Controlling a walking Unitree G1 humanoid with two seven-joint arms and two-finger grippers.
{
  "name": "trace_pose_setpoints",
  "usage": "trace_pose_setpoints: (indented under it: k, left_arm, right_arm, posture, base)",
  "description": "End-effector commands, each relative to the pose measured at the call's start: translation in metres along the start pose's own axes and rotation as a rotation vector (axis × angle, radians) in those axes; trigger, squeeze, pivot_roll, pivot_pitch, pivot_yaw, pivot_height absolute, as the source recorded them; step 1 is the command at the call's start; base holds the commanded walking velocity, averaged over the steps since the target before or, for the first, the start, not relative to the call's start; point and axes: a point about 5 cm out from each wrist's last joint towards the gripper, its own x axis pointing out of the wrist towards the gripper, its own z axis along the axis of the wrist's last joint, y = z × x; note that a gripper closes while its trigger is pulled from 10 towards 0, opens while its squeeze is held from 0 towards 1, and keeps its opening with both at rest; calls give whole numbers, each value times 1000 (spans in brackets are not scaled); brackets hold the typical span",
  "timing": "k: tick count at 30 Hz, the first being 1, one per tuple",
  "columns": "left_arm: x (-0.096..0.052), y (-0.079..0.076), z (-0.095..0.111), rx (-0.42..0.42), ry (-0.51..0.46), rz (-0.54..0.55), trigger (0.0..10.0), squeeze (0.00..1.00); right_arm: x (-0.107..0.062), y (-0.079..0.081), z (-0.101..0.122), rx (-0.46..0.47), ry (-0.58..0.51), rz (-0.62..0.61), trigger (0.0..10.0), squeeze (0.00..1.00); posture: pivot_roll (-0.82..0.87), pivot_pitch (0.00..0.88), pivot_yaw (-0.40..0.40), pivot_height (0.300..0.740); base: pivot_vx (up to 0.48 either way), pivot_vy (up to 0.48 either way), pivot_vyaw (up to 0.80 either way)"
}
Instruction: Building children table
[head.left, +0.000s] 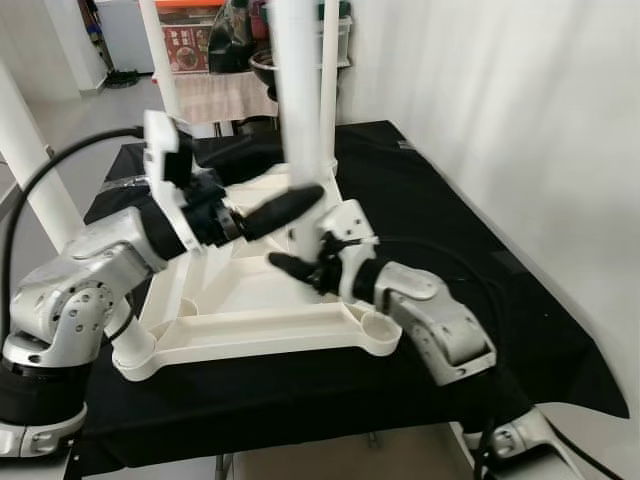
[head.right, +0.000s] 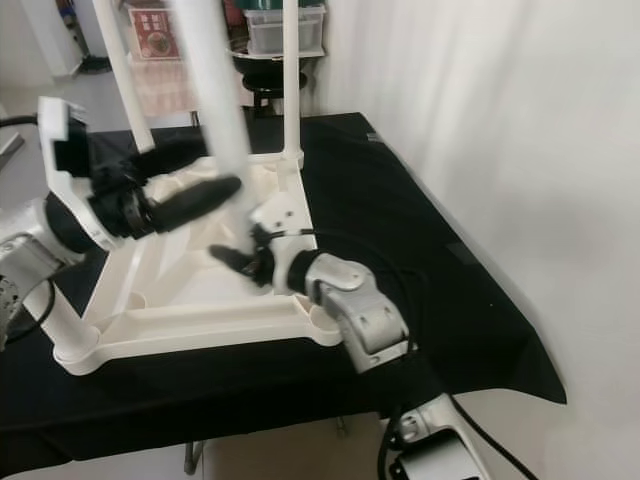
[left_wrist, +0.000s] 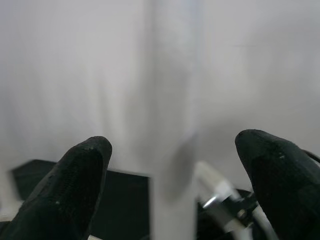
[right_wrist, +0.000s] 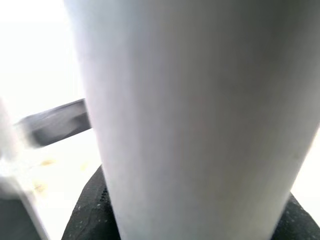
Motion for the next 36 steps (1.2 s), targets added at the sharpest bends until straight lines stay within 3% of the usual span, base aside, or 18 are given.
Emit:
trace_pose_setpoints:
  k: [1,2,4,6,7,9,10,12,15,23,26,30,34,36]
  left_arm:
    - [-7,12,1,33,-7,119,10000,1000]
    - [-7,12,1,33,-7,119,10000,1000]
    - [-13,21,-14,19,4,281,10000,1000]
    - [-16,22,-24,15,25,343,10000,1000]
    - [-18,19,-34,4,49,365,10000,0]
    - [-18,16,-41,-4,61,376,10000,0]
    - [-20,9,-50,-10,79,375,10000,0]
    - [-20,4,-56,-14,89,374,10000,0]
    - [-27,-18,-86,-103,169,365,10000,0]
    - [-43,-39,-111,-187,230,397,10000,0]
    - [-46,-42,-114,-191,239,418,10000,0]
    - [-58,-47,-129,-111,330,516,10000,0]
    - [-61,-50,-131,-97,351,526,10000,0]
    - [-66,-55,-132,-86,374,527,10000,0]
  right_arm:
    - [-3,-17,15,12,-92,-116,0,0]
    - [-3,-17,15,12,-92,-116,0,0]
    - [-9,-34,16,43,-139,-249,0,0]
    - [-11,-38,15,49,-148,-275,0,0]
    - [-12,-35,14,50,-152,-248,2353,0]
    - [-12,-32,13,49,-156,-230,2353,0]
    - [-12,-26,12,41,-164,-190,10000,0]
    - [-12,-22,11,35,-169,-163,10000,0]
    - [-11,-8,-3,12,-112,-93,10000,0]
    - [-11,3,-19,2,-70,-58,10000,0]
    - [-11,5,-20,0,-66,-53,10000,0]
    - [-12,7,-23,-3,-60,-47,10000,0]
    - [-11,8,-24,-18,-52,-36,10000,0]
    - [-10,10,-24,-28,-43,39,10000,0]
  posture:
    - [-36,0,-8,740]
    - [-36,0,-8,740]
    - [-36,0,-4,740]
    - [-37,0,-2,740]
    - [-40,0,2,740]
    - [-40,0,2,740]
    - [-41,0,4,740]
    - [-41,0,4,740]
    - [-37,0,2,740]
    - [-33,0,-2,740]
    - [-28,0,-3,740]
    - [-24,0,-5,740]
    - [-20,0,-9,740]
    - [-12,0,-15,740]
  base:
    - [0,0,0]
    - [0,0,0]
    - [0,0,0]
    - [0,0,0]
    - [0,0,0]
    - [0,0,0]
    - [0,0,0]
    - [0,0,0]
    - [0,0,0]
    - [0,-413,0]
    - [0,-472,0]
    - [0,0,0]
    - [0,0,0]
    - [0,0,800]
